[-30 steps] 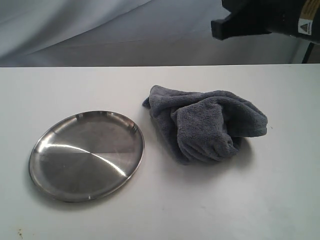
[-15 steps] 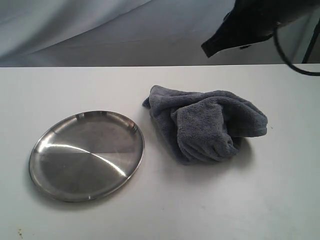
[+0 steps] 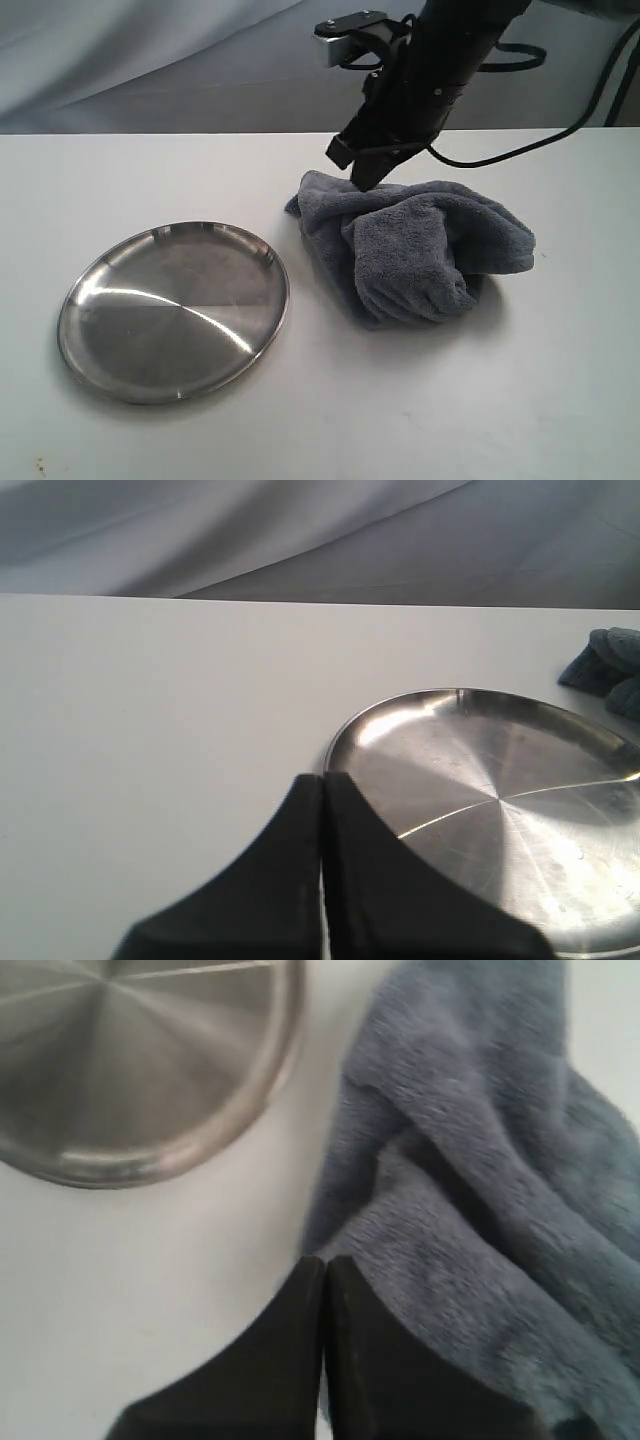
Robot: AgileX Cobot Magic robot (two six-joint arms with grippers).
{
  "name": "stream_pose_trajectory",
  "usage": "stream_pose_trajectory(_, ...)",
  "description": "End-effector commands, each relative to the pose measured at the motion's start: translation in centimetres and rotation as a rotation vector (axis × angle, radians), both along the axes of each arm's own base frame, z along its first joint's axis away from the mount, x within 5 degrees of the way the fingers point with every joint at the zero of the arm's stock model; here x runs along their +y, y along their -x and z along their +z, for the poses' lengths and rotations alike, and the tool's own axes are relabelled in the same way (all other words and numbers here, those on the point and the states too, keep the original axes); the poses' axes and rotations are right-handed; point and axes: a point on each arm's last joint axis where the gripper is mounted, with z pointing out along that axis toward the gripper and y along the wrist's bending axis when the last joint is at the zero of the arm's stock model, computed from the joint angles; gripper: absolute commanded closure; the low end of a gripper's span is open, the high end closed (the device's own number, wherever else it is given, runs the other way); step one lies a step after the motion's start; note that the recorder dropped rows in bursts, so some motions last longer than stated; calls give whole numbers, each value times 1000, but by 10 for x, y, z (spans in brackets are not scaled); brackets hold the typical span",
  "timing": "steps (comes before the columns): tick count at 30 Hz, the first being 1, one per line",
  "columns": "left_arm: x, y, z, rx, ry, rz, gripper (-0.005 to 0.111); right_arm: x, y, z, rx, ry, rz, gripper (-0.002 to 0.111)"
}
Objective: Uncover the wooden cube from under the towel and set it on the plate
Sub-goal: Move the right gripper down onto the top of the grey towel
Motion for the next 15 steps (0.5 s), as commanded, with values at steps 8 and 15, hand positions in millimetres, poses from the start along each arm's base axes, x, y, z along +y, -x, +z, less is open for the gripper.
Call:
stream_pose_trajectory(8,0,0,-1,-8,-1,1,107,-3,-26,14,-309,-12,-28,108)
stream_pose_trajectory(15,0,0,-1,-8,-1,1,107,-56,-26,4,-153,283,-98,108)
